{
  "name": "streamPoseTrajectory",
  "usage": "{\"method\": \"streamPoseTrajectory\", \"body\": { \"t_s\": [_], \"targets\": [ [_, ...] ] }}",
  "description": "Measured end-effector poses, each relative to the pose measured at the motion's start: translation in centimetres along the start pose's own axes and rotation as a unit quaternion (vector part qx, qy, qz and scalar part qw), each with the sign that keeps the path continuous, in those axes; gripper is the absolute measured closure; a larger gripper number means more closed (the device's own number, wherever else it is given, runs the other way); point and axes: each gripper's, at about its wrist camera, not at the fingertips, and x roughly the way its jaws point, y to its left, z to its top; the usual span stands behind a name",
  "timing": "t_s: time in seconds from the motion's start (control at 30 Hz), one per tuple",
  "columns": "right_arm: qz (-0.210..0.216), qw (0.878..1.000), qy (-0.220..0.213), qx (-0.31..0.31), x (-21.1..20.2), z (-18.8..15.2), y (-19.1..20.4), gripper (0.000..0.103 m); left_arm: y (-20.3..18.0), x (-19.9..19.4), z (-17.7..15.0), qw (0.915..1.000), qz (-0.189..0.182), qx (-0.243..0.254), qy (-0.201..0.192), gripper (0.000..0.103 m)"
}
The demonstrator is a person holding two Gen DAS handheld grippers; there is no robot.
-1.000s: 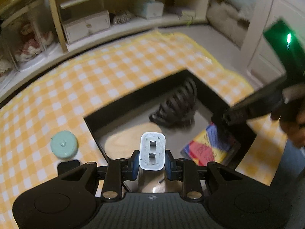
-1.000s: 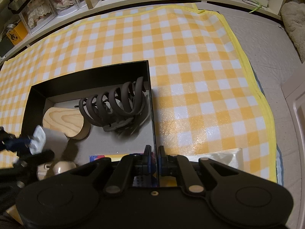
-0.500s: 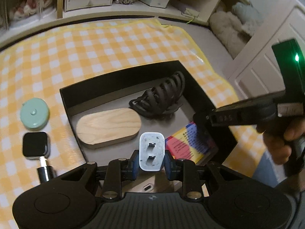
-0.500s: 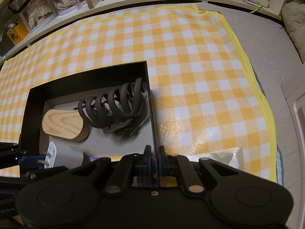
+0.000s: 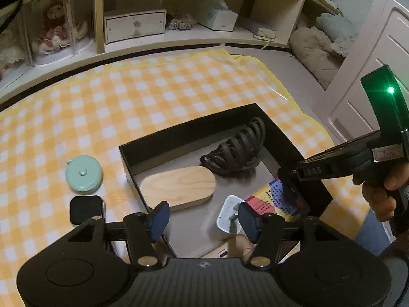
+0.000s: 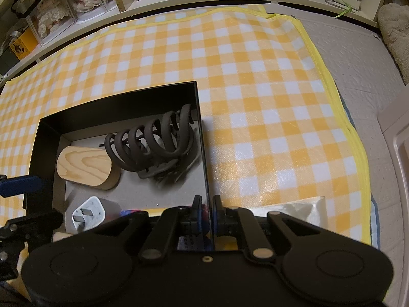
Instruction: Organize rigid objects
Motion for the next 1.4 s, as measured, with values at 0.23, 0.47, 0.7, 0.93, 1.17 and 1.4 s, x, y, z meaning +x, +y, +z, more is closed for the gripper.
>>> {"method": "streamPoseTrajectory", "body": {
  "t_s": [0.23,0.47,0.7,0.93,1.17,1.4],
  "targets": [
    [0.000,1.000,0.000,-0.001,0.0,0.0,0.0,0.094,0.0,-0.8,0.0,0.9999,-0.008,-0.008,-0.009,0.028],
    [0.000,1.000,0.000,0.000,0.0,0.0,0.0,0.094,-0.6,-2.5,-0.2,0.9993,0.015,0.009,-0.033,0.015],
    [0.000,1.000,0.000,0.000,0.0,0.0,0.0,0.094,-1.1,-3.7,-0.5,0.9990,0.015,0.016,-0.039,0.000],
    [0.000,1.000,0.000,0.000,0.0,0.0,0.0,0.094,-1.6,-4.4,-0.7,0.9988,0.012,0.022,-0.043,0.000],
    [-0.001,1.000,0.000,0.000,0.0,0.1,0.0,0.094,-1.9,-5.0,-1.0,0.9985,0.010,0.027,-0.047,0.000],
    [-0.001,1.000,0.000,0.000,-0.1,0.1,0.0,0.095,-1.7,-6.0,-0.8,0.9982,0.011,0.015,-0.057,0.000]
  ]
}}
